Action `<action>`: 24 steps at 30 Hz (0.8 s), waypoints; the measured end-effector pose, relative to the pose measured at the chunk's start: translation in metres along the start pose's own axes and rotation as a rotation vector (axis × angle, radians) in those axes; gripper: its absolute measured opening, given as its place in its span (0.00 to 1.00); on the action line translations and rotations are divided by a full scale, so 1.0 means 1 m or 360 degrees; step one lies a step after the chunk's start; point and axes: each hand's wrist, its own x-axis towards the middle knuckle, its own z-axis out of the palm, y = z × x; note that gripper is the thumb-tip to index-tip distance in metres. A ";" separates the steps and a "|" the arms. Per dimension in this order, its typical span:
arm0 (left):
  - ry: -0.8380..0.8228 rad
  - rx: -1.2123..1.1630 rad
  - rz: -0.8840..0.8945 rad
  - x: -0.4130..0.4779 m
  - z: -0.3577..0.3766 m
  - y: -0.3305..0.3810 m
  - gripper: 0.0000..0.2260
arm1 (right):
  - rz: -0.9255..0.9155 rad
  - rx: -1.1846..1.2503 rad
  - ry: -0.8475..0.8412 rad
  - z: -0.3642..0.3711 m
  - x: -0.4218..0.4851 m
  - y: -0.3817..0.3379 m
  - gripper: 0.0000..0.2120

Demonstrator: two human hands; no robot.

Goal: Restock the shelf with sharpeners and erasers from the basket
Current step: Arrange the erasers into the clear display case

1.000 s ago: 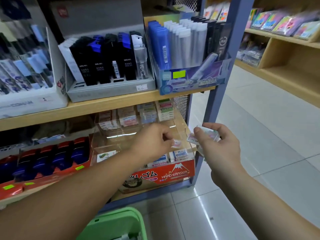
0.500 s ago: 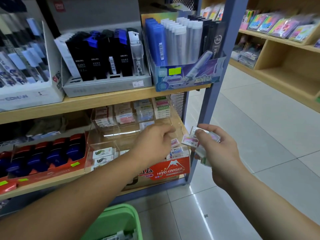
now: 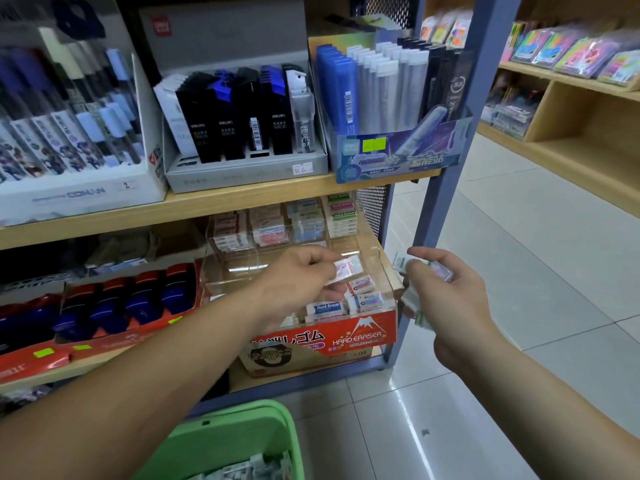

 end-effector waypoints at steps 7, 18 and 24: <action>0.0190 0.0238 0.0148 0.004 0.008 0.005 0.07 | -0.0037 -0.0057 -0.0043 -0.001 -0.001 0.003 0.06; 0.0004 0.1005 0.0323 0.029 0.024 -0.008 0.04 | 0.0033 -0.0030 -0.0081 -0.009 -0.001 0.002 0.06; -0.0227 0.1736 0.0286 0.031 0.030 -0.004 0.09 | 0.0088 0.0029 -0.0165 -0.013 -0.001 0.001 0.09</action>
